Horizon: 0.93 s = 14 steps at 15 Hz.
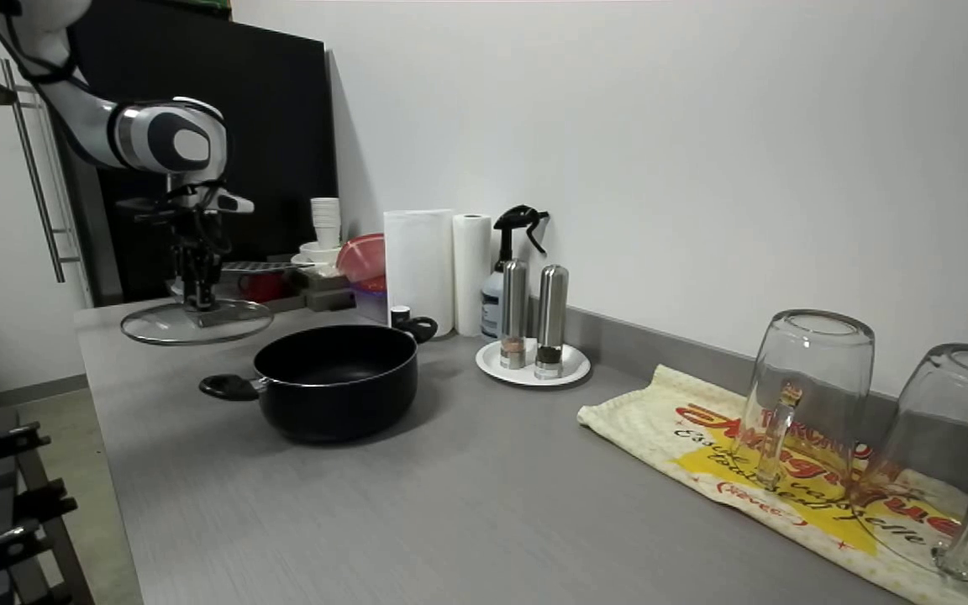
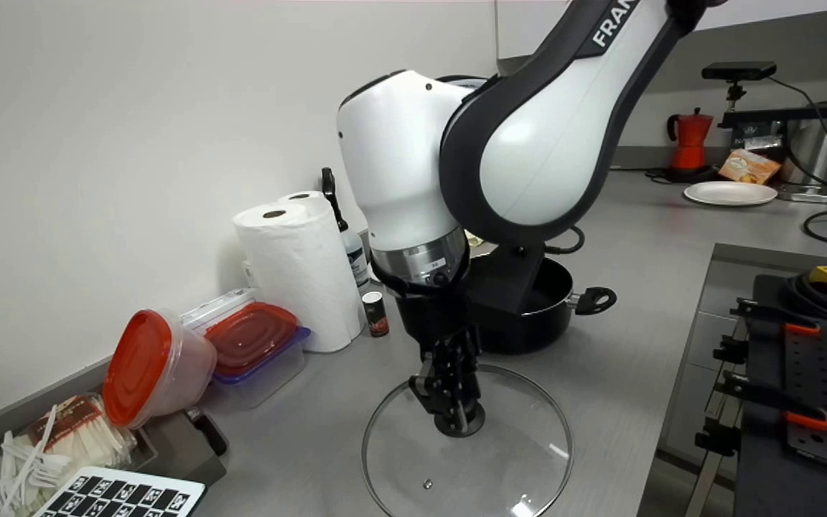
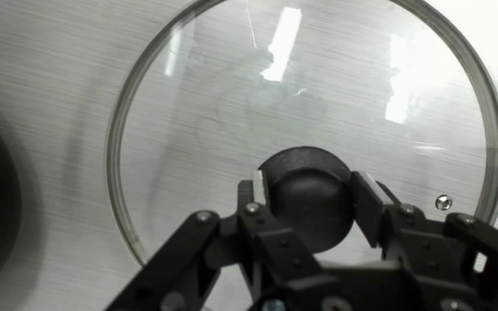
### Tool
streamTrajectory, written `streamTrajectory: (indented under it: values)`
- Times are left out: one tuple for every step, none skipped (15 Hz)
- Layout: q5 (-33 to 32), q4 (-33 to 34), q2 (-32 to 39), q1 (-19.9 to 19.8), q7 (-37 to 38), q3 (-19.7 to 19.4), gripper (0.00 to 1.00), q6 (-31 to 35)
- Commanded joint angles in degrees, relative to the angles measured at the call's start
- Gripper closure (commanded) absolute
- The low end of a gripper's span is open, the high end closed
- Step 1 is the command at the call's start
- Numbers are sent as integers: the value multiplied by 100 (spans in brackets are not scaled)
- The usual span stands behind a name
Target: Remove the lid from the pot
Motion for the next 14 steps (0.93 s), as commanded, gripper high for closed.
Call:
streamTrajectory:
  values:
    - [-66,250,215,261,390,-166,75,192]
    - [-88,285,282,330,543,-225,75,290]
    - [-64,307,328,380,667,-260,75,379]
    - [-91,337,386,449,775,-312,75,490]
    - [-114,375,453,520,879,-366,75,557]
    - [-163,416,525,592,967,-425,75,618]
    - [-210,456,593,661,1048,-486,75,669]
    - [-280,494,673,742,1128,-558,75,727]
    - [-371,536,750,821,1212,-632,75,764]
    - [-470,565,823,901,1304,-707,75,813]
    - [-576,594,894,986,1387,-792,75,841]
    - [-659,617,958,1062,1469,-866,75,864]
    - [-731,646,1021,1132,1545,-938,75,880]
    - [-793,673,1079,1197,1620,-1000,75,882]
